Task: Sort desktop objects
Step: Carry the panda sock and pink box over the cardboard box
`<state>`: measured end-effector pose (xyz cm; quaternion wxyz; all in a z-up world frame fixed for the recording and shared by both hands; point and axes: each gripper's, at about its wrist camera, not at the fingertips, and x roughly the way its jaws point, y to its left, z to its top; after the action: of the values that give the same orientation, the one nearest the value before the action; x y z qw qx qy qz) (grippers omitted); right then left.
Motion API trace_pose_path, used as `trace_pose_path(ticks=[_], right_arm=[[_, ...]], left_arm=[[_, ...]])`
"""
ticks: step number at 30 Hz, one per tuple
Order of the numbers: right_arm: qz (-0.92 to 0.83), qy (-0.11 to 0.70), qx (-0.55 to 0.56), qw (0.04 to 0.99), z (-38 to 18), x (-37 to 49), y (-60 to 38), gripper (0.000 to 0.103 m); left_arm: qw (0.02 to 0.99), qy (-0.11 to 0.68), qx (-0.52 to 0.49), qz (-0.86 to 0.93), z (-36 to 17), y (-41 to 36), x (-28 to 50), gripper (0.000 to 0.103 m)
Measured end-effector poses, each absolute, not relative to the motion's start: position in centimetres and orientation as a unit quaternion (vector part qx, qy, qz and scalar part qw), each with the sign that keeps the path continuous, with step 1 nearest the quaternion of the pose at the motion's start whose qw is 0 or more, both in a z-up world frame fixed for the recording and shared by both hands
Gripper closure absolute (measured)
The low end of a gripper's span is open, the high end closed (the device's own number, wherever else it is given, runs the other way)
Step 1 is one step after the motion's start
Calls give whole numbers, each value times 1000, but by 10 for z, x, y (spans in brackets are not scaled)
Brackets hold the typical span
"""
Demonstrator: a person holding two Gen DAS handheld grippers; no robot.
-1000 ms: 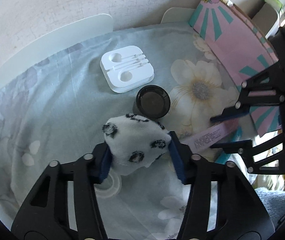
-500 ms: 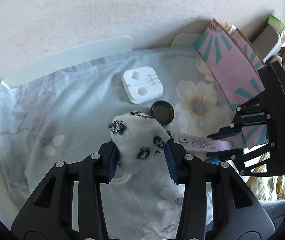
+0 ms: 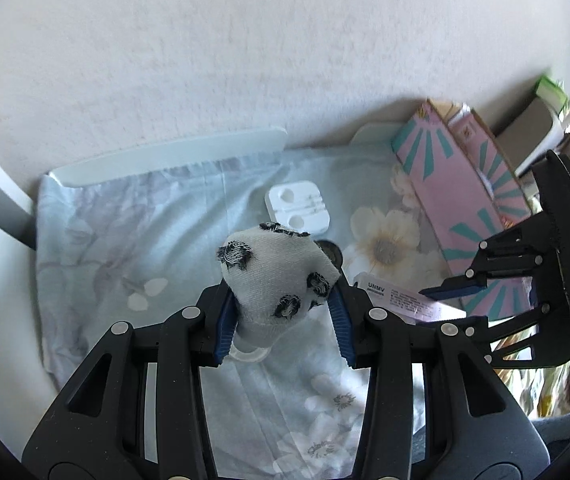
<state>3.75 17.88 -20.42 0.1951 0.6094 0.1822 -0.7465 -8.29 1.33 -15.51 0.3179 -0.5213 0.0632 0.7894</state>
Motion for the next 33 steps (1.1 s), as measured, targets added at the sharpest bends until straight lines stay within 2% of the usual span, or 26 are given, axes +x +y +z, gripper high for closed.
trace_pose_path(ticks=[10,16,33], right_arm=[[-793,156,568,159,-165,32,197,82],[-820,130,545,114,-121,50,230,82],[-848,35,529,-29,-82,126,356,82]], left_arm=[[319,56,-489,810,-100,28,-89,65],[339,64,-467,814,-72,55,-88,65],[468,123,-450,750,-51,223,-44,65]])
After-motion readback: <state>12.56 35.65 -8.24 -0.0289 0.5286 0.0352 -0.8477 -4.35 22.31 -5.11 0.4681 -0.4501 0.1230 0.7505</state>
